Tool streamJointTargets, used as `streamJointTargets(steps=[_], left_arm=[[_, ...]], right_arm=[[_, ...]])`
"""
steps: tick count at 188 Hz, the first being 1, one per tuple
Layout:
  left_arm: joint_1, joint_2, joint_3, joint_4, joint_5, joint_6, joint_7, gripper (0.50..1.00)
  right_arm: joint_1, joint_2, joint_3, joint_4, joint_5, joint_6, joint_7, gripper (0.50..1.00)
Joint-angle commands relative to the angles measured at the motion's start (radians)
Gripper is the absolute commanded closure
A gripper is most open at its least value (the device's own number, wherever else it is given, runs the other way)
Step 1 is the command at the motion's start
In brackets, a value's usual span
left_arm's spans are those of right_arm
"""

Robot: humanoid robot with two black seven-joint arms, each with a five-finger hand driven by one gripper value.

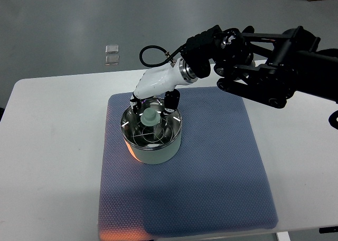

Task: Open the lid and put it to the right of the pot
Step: 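Close the right hand fingers around the green knob of the glass lid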

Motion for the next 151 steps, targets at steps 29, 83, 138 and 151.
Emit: streamJointTargets(steps=[29,83,138,151], left_arm=[[0.0,0.0,-0.001,0.0,0.0,0.0,0.0,0.5],[0.0,0.0,0.002,0.0,0.0,0.0,0.0,0.5],[0.0,0.0,0.002,-0.001,0.0,0.0,0.0,0.5],[0.0,0.0,0.002,-0.001,0.0,0.0,0.0,0.5]], right_arm=[[0.001,0.006,-0.001,0.0,0.0,0.0,0.0,0.775],[0.001,0.008,0.001,0.0,0.0,-0.001,0.0,0.783],[0.001,0.009,0.001,0.0,0.0,-0.001,-0.002,0.803],[-0.001,0.014,-0.001,0.0,0.0,-0.001,-0.002,0.803]])
